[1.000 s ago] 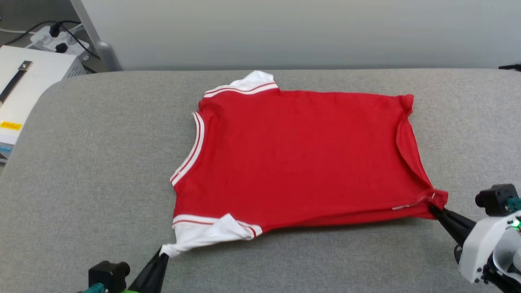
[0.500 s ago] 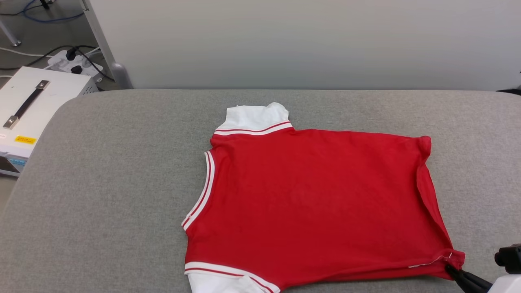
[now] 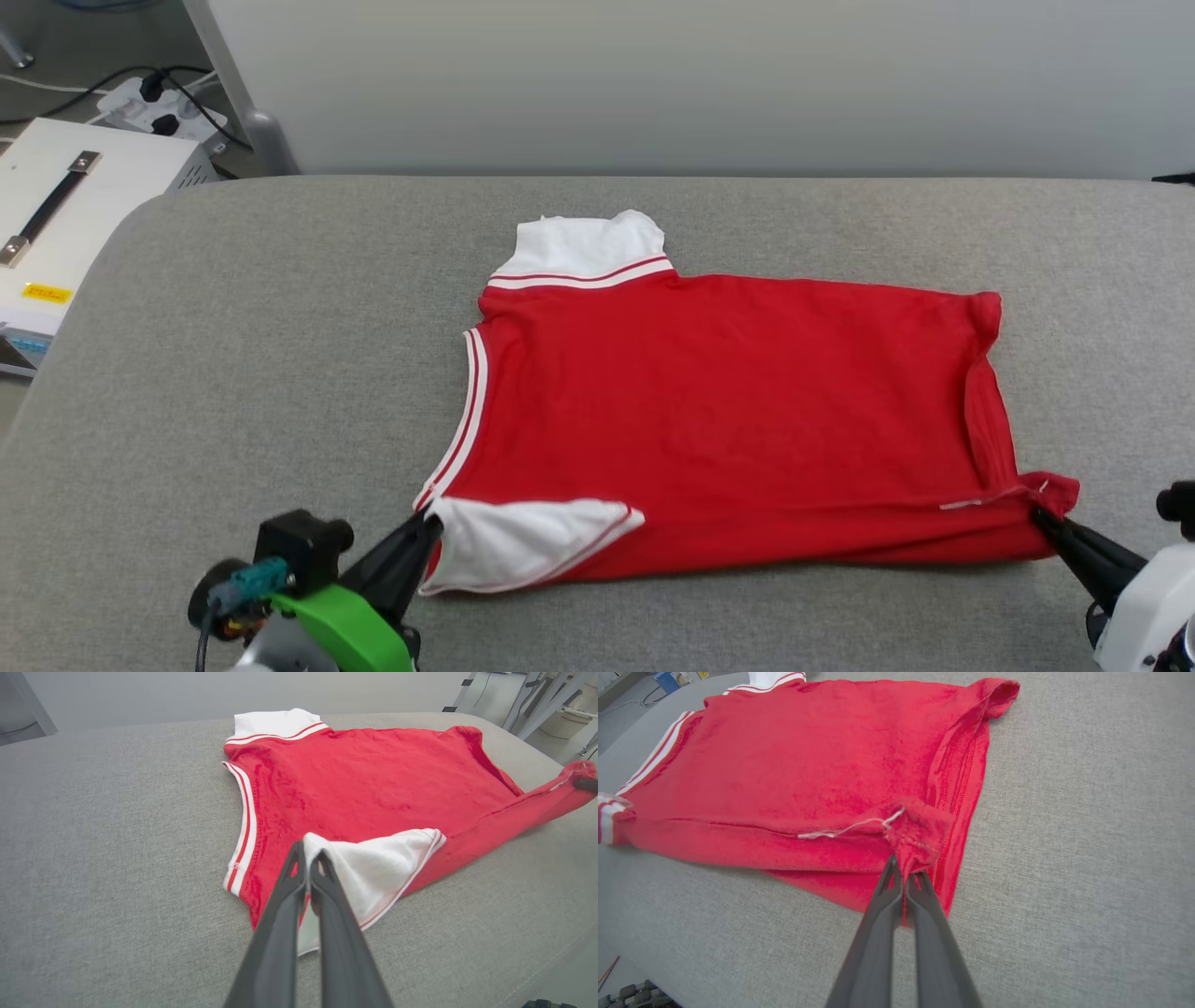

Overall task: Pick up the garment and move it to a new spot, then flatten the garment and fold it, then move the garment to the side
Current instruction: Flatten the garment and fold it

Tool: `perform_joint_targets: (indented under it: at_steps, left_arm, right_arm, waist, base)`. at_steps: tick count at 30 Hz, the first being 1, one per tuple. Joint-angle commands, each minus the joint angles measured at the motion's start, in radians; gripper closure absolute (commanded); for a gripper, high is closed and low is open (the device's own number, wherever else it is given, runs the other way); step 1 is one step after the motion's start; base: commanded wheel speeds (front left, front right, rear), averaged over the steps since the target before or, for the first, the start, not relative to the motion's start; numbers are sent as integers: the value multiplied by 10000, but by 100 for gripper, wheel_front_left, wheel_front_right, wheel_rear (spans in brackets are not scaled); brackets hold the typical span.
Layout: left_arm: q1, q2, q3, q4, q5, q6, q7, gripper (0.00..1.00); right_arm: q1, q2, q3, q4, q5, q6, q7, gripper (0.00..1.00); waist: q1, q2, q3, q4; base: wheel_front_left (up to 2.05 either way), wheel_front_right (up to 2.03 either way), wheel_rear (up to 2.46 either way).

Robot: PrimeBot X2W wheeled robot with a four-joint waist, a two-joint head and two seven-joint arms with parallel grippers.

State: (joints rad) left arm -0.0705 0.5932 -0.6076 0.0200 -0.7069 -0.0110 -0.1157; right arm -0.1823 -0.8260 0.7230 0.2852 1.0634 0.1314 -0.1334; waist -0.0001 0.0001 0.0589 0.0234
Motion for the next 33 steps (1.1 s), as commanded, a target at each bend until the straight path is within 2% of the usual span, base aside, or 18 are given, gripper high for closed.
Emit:
perform_joint_targets:
  at_steps: [1,9,17,26,33]
  left_arm:
    - [-452,-6,49,116,139,-119,35,100]
    - [-2630,-185,91,1650,344,-799,48,100]
    - [-4305,-455,-257,3857,258,-1142,-283,100]
    - [-5071,-959,-1624,5737,-385,-1193,-774,100]
    - [-5474,-1181,-2890,6765,-1231,-1195,-1244,100]
  right_arm:
    - [-256,93,-186,-81,-137,-7,110,100]
    - [-1072,607,-914,-340,-752,-7,883,100]
    - [-1860,1142,-1134,6,-1063,-7,1557,100]
    - [-2521,1642,-984,1017,-1200,-7,1644,100]
    - [-2770,1792,-644,1540,-1165,-7,1529,99]
  waist:
    - [1,-1,221,-123]
    - [1,-1,1142,-474]
    - [1,-1,2026,-641]
    - [1,-1,2431,-652]
    - [1,-1,2282,-558]
  base:
    - [0,0,0]
    - [0,0,0]
    - [0,0,0]
    - [0,0,0]
    - [0,0,0]
